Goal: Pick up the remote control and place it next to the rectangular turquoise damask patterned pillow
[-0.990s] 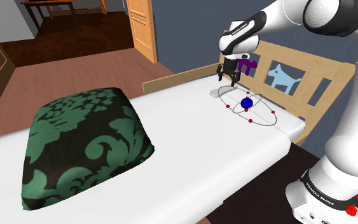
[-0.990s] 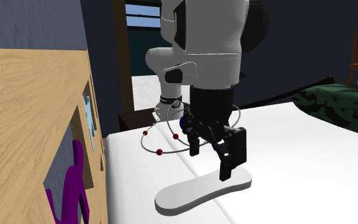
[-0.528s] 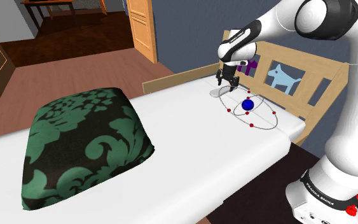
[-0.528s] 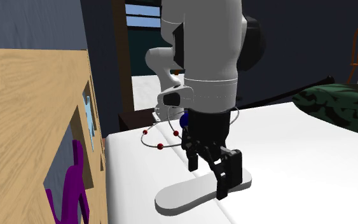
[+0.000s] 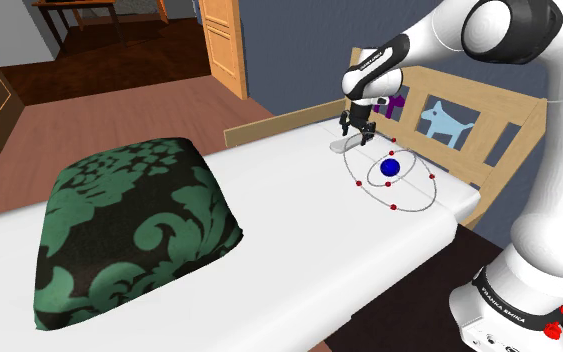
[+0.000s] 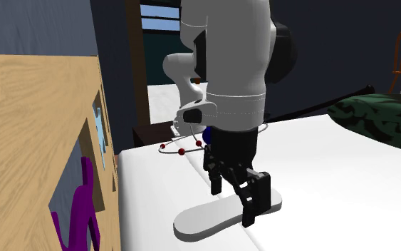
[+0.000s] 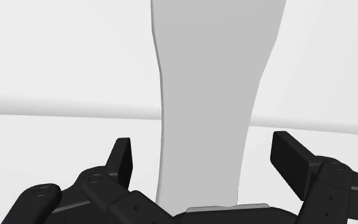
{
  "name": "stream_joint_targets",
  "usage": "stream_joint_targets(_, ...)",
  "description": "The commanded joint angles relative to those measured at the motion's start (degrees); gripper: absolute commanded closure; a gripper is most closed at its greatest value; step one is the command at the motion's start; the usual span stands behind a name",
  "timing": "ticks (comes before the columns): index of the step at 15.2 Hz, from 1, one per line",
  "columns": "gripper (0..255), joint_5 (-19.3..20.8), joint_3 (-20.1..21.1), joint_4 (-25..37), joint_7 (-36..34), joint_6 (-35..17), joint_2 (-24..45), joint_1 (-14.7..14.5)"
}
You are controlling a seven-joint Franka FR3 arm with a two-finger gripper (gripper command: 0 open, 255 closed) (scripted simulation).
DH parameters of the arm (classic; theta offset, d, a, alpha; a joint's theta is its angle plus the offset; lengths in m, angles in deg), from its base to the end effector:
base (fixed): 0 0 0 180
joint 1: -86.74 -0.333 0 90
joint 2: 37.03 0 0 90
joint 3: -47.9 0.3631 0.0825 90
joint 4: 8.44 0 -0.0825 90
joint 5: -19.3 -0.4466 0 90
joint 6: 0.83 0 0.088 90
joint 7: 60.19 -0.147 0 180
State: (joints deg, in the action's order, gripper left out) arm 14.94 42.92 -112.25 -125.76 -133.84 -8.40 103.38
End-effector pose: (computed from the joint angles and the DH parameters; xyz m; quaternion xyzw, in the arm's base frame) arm 0.6731 -0.2594 0.2268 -0.7100 0.7041 -0.0031 0.0090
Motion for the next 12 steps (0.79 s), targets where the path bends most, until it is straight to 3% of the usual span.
stream_joint_targets(1,255,0.0,0.0,0.0,0.0,0.0,0.0,0.0)
stream_joint_targets(12,255,0.1,-0.1,0.2,-0.1,1.1,-0.9,0.0)
